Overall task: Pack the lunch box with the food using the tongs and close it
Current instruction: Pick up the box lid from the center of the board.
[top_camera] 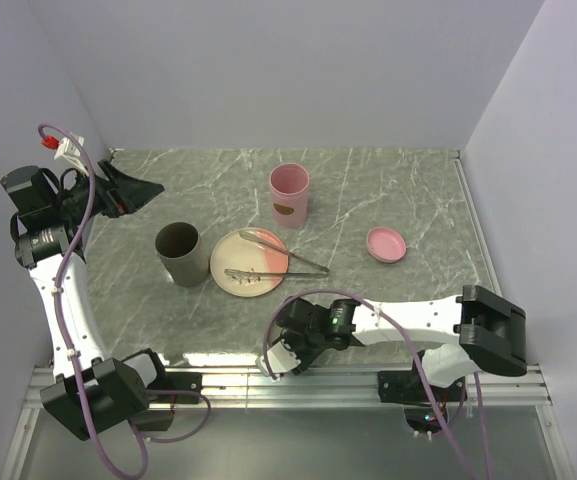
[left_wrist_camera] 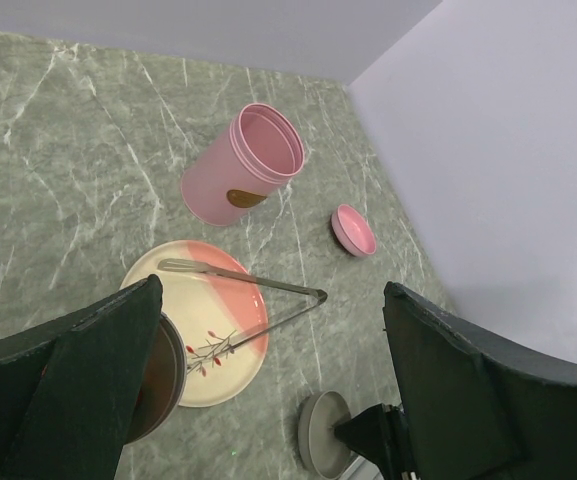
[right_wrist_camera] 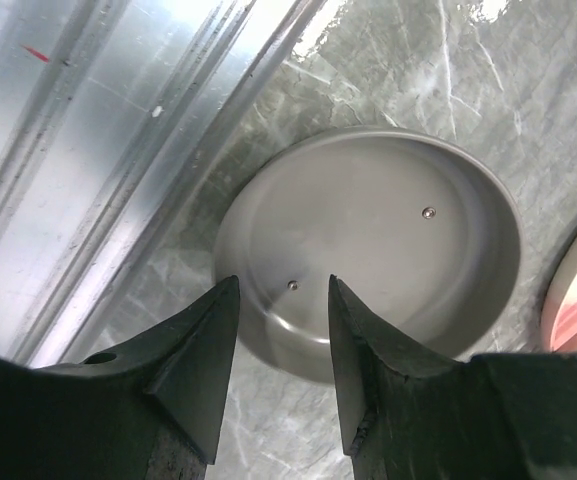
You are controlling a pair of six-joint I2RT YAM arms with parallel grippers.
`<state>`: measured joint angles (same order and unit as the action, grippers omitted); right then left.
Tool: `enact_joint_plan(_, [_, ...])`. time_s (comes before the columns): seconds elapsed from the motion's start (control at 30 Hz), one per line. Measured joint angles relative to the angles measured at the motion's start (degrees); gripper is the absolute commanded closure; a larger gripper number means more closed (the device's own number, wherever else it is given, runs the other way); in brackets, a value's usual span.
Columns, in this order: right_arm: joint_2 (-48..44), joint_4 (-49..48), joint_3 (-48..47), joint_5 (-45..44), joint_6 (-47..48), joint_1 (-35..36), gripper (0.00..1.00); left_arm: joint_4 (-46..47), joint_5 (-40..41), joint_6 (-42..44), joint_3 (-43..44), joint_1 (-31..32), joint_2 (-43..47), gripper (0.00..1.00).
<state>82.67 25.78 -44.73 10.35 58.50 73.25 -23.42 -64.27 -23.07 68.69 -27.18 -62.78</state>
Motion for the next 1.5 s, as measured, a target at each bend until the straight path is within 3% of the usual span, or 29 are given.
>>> enact_joint_plan(0.37, [-5.64,4.44,-2.05,1.25,-2.08,0.94,0.53,0.09,0.00,-0.13,0.00,-0.02,0.00,0.02])
enact_joint_plan(0.83, [-2.69,1.49,3.50,-0.79,-2.16,1.62,0.57,-0.09,0.00,0.13,0.00,0.00,0.00,0.02])
enact_joint_plan(1.1, [0.04,-1.29,3.87,-0.87,-2.71,1.44,0.71,-1.11,0.02,1.14,0.00,0.00,0.00,0.02])
enact_joint_plan(1.2, [0.87,-2.03,3.39,-0.17,-3.08,1.14,0.85,-0.98,0.02,1.03,0.00,0.00,0.00,0.05])
enact_joint_plan(1.27, [1.36,-2.27,2.99,0.39,-3.19,0.94,1.00,-0.85,0.02,0.90,-0.11,-0.02,0.00,0.06])
enact_joint_plan(1.5, [-1.29,-0.37,0.28,2.45,-6.69,-1.18,1.00,1.99,0.02,-0.55,-3.28,0.00,1.84,0.07])
